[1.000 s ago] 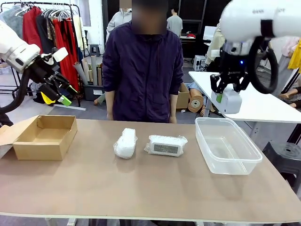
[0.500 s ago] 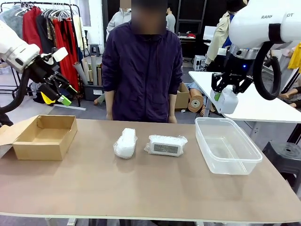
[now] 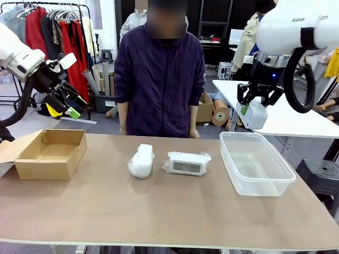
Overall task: Separate and place wrapped and unwrapped clocks.
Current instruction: If the picked Digital clock is wrapped, place it in the Package Box ; if not, place it in the Organizing box.
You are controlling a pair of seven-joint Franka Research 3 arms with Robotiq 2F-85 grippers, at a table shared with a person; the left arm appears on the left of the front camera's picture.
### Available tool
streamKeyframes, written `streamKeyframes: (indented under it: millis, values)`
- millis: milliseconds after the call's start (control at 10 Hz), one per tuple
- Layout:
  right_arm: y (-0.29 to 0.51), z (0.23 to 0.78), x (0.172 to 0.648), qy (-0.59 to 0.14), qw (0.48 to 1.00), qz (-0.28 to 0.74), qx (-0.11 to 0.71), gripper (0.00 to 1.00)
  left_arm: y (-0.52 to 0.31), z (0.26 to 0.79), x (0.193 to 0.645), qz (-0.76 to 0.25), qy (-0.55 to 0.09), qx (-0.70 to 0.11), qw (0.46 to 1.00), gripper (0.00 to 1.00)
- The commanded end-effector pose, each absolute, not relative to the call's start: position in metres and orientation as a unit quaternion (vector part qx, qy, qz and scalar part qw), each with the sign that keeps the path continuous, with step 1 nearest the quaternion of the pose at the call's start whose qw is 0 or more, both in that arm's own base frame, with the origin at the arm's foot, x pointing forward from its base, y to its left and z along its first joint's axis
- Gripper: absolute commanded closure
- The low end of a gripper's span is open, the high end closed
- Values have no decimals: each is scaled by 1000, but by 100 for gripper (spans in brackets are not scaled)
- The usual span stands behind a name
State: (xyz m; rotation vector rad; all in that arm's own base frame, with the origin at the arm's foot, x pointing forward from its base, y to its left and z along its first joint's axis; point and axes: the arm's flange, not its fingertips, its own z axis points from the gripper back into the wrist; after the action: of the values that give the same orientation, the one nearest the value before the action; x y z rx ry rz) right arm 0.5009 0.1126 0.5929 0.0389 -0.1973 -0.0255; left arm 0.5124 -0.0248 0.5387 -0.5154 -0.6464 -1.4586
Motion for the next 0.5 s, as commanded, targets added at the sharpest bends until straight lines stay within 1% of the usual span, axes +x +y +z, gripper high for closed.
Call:
streamKeyframes:
  millis: [0, 100, 300, 400]
  values:
    - [110, 595, 500, -102, 995, -10, 13, 100, -23, 539, 512, -651, -288, -230, 664, 0]
    - [113, 593, 501, -98, 995, -13, 19, 100, -23, 539, 512, -651, -288, -230, 664, 0]
    - [81, 581, 527, -84, 996, -26, 0, 100, -23, 539, 512, -651, -288, -230, 664, 0]
    - [75, 567, 536, -78, 997, -25, 5, 100, -23, 539, 512, -651, -288, -230, 664, 0]
